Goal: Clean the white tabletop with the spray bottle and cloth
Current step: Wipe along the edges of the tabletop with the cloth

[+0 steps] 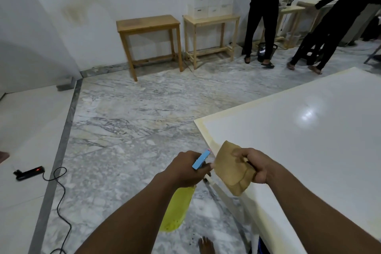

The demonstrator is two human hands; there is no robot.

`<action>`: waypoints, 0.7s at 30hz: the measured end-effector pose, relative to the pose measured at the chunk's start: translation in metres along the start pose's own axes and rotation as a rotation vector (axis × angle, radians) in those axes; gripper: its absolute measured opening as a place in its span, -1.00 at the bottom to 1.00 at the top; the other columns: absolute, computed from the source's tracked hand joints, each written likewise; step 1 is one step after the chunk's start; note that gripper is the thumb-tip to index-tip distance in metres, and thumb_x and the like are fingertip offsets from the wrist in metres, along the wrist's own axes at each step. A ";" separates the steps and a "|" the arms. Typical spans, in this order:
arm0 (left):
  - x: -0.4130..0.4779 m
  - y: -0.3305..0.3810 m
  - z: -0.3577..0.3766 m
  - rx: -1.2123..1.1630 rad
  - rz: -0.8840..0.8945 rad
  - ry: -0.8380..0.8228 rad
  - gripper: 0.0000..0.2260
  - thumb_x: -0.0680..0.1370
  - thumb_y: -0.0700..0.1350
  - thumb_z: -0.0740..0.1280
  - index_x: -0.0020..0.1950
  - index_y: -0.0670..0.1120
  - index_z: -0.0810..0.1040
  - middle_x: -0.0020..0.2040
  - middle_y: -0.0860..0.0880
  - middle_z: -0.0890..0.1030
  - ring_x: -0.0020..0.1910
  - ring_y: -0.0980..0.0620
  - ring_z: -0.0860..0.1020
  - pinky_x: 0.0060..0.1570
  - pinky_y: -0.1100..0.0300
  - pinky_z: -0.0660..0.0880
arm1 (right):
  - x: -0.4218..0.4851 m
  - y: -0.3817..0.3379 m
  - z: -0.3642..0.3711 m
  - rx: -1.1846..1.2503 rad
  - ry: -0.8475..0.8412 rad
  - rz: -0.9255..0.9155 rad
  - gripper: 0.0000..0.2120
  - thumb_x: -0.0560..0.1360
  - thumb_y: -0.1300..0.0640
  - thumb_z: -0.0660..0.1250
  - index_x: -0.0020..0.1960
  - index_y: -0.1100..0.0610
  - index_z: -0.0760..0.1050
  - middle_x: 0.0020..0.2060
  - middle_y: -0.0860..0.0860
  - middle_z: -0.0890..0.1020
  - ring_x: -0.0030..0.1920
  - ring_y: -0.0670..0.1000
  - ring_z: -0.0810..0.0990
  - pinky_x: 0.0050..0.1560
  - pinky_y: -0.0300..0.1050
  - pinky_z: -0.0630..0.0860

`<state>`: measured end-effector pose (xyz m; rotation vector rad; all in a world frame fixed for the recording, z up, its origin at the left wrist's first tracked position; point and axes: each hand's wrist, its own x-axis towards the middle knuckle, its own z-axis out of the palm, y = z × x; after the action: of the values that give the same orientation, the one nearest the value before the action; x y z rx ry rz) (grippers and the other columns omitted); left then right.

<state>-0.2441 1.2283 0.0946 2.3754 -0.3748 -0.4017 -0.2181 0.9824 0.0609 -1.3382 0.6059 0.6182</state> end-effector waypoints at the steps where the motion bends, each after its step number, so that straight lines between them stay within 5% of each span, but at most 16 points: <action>1: 0.007 -0.008 -0.002 -0.007 -0.008 0.009 -0.55 0.63 0.13 0.38 -0.41 0.08 0.32 -0.50 0.07 0.34 -0.54 0.13 0.35 -0.40 0.22 0.23 | 0.016 -0.008 -0.003 -0.099 0.013 0.018 -0.62 0.48 0.18 0.37 0.25 0.30 0.50 0.03 0.25 0.67 -0.01 0.24 0.67 0.01 0.08 0.61; 8: 0.055 -0.065 -0.017 -0.026 -0.153 0.043 -0.58 0.64 0.14 0.35 -0.34 0.00 0.36 -0.41 0.02 0.40 -0.44 0.05 0.35 -0.34 0.14 0.27 | 0.132 -0.089 -0.002 -0.680 0.064 0.023 -0.66 0.53 0.17 0.28 0.24 0.31 0.53 -0.03 0.26 0.65 -0.09 0.24 0.64 -0.10 0.06 0.57; 12: 0.073 -0.091 -0.027 -0.037 -0.263 0.054 -0.62 0.62 0.15 0.37 -0.28 -0.04 0.43 -0.34 -0.08 0.55 -0.37 -0.05 0.54 -0.29 0.03 0.46 | 0.196 -0.150 0.032 -0.986 0.024 -0.065 -0.60 0.56 0.09 0.24 0.33 0.25 0.49 0.26 0.24 0.57 0.21 0.24 0.57 0.17 0.07 0.54; 14: 0.079 -0.104 -0.031 -0.083 -0.307 0.072 -0.63 0.61 0.16 0.38 -0.29 -0.01 0.45 -0.28 -0.15 0.63 -0.32 -0.13 0.65 -0.21 -0.11 0.59 | 0.221 -0.171 0.058 -1.100 0.081 -0.181 -0.63 0.62 0.09 0.15 0.35 0.22 0.46 0.32 0.21 0.53 0.27 0.22 0.53 0.10 -0.02 0.47; 18: 0.083 -0.128 -0.032 -0.159 -0.382 0.108 -0.59 0.58 0.18 0.41 -0.29 -0.08 0.46 -0.28 -0.24 0.61 -0.33 -0.23 0.65 -0.24 -0.26 0.60 | 0.273 -0.155 0.089 -1.355 0.149 -0.296 -0.50 0.51 0.06 0.20 0.45 0.00 0.32 0.42 0.16 0.42 0.35 0.24 0.43 0.21 0.10 0.44; 21: 0.086 -0.141 -0.031 -0.203 -0.418 0.116 -0.57 0.54 0.23 0.42 -0.33 -0.03 0.42 -0.33 -0.22 0.59 -0.36 -0.22 0.64 -0.25 -0.27 0.61 | 0.294 -0.112 0.098 -1.541 0.078 -0.138 -0.34 0.51 -0.26 0.19 0.51 0.02 0.22 0.49 0.11 0.28 0.44 0.27 0.28 0.31 0.27 0.31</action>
<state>-0.1313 1.3164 0.0062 2.2547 0.2132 -0.4643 0.0722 1.0836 -0.0587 -2.8027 -0.0342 0.9592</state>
